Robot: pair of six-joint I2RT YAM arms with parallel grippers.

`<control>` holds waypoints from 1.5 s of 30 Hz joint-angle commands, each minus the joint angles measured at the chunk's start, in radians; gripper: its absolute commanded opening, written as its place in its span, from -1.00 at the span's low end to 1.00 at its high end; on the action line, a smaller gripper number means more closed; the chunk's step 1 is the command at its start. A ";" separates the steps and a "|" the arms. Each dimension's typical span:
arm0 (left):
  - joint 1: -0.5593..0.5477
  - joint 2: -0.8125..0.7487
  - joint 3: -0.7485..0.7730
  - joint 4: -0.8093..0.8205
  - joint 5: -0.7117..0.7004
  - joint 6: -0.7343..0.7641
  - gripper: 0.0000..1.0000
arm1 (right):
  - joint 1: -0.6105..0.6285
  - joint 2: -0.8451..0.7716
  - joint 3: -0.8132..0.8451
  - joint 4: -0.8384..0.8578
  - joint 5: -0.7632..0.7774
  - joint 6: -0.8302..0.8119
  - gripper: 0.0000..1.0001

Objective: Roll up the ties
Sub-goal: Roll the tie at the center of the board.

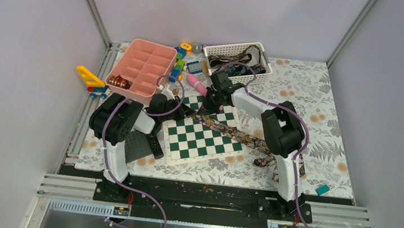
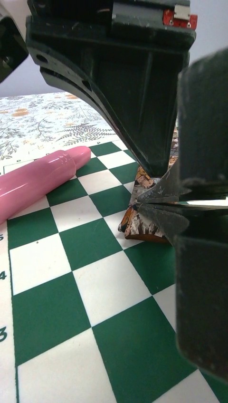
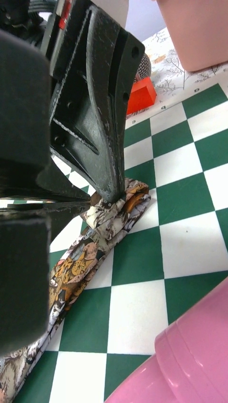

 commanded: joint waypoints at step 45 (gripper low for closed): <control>0.008 -0.507 0.111 -0.677 -0.493 0.250 0.84 | -0.003 0.073 0.046 -0.033 0.028 0.000 -1.00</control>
